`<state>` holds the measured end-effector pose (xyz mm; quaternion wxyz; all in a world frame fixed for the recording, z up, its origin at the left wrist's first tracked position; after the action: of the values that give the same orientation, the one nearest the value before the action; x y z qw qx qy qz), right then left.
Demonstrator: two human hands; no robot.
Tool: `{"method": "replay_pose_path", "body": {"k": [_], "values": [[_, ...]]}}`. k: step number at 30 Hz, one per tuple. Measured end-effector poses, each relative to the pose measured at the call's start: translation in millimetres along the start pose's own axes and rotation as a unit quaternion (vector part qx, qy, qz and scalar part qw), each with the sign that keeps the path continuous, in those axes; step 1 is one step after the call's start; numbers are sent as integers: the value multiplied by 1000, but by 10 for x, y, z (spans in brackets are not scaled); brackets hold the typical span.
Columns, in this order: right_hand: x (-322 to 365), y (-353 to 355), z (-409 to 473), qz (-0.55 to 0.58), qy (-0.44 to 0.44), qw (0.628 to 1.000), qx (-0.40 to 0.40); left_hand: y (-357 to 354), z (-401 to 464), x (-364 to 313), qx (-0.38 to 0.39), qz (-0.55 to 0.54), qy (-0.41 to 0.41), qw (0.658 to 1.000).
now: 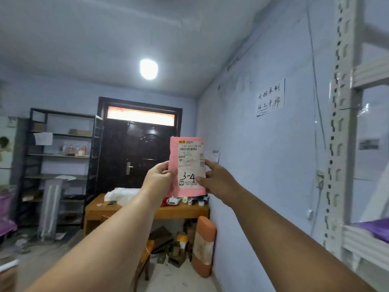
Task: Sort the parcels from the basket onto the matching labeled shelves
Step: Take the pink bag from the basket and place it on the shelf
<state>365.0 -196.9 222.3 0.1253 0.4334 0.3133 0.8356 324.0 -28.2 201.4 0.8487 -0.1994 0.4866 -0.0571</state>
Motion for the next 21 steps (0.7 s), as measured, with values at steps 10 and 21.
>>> {"method": "replay_pose_path", "body": {"k": [10, 21], "values": [[-425, 891, -1063, -116, -144, 972, -144, -1046, -217, 692, 193, -52, 129, 971], [-183, 1154, -2816, -161, -313, 880, -318, -1846, -1441, 688, 366, -103, 188, 905]]}}
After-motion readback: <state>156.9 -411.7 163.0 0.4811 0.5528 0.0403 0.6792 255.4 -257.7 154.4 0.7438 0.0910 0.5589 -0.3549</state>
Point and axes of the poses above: each hand's wrist, its own z-axis towards the middle knuckle, its own y-axis out of the back of the hand, x = y × z, the point moved 3 cm from there along z, towards the middle knuckle, and after that the axes turned 15 degrees about -z, right-handed, at the moved point
